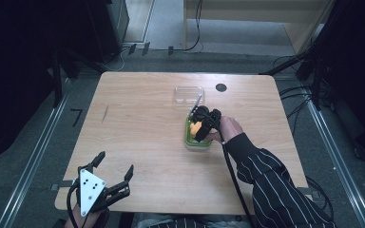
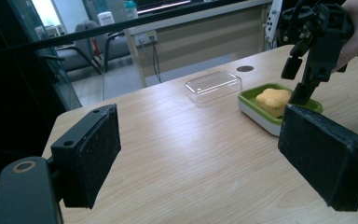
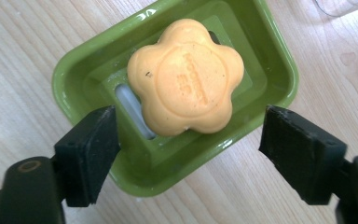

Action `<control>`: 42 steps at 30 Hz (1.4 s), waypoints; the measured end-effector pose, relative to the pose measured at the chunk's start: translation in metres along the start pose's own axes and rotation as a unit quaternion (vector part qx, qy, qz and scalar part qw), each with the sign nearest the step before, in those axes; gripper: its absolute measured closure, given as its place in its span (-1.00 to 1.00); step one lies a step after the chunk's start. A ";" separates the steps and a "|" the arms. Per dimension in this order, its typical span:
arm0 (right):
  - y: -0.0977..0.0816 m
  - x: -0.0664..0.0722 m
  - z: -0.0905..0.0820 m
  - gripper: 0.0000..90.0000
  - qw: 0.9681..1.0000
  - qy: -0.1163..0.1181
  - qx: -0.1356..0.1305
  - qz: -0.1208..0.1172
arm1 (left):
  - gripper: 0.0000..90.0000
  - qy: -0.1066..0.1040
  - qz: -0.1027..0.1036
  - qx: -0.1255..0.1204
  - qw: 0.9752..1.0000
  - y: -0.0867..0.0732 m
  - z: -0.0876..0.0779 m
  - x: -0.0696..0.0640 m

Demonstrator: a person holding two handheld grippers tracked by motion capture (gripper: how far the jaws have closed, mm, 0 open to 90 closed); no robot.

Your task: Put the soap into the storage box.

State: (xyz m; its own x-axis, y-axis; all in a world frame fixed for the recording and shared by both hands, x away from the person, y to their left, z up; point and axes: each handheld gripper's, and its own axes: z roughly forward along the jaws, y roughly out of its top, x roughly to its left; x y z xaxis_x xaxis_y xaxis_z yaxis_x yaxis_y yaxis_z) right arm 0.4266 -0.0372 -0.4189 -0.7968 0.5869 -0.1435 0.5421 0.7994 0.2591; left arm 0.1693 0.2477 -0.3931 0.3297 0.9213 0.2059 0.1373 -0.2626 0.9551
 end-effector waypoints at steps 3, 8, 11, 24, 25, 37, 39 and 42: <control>-0.004 -0.001 -0.005 -0.66 1.000 0.001 -0.004 0.005 | -0.71 0.000 0.002 0.001 1.000 0.000 0.000 0.000; -0.014 -0.002 -0.013 -0.69 1.000 0.005 -0.011 0.013 | -0.71 0.000 0.003 0.000 1.000 0.000 0.001 -0.001; -0.021 -0.004 -0.018 -0.70 1.000 0.008 -0.015 0.013 | -0.71 0.000 0.003 0.000 1.000 0.000 0.001 -0.001; -0.048 -0.001 -0.032 -0.82 0.999 0.005 -0.028 0.025 | -0.71 0.000 0.002 0.000 1.000 0.000 0.001 -0.001; -0.050 0.000 -0.033 -0.83 0.999 0.005 -0.025 0.022 | -0.71 0.001 0.002 0.000 1.000 0.000 0.001 -0.001; -0.078 0.005 -0.032 -0.84 0.999 0.009 -0.008 0.031 | -0.71 0.000 0.003 0.000 1.000 0.000 0.001 -0.001; -0.083 0.006 -0.032 -0.84 0.999 0.010 -0.002 0.037 | -0.71 0.000 0.003 0.000 1.000 0.000 0.001 -0.001; -0.091 0.007 -0.031 -0.84 0.999 0.011 0.004 0.035 | -0.71 0.000 0.004 0.001 1.000 0.001 0.001 -0.001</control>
State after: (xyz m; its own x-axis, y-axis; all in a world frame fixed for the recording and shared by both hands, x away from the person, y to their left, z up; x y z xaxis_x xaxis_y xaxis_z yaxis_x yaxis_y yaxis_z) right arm 0.3635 -0.1094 -0.4141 -0.7621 0.6390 -0.1048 0.5990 0.7571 0.2606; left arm 0.1698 0.2461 -0.3931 0.3309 0.9191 0.2139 0.1366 -0.2709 0.9529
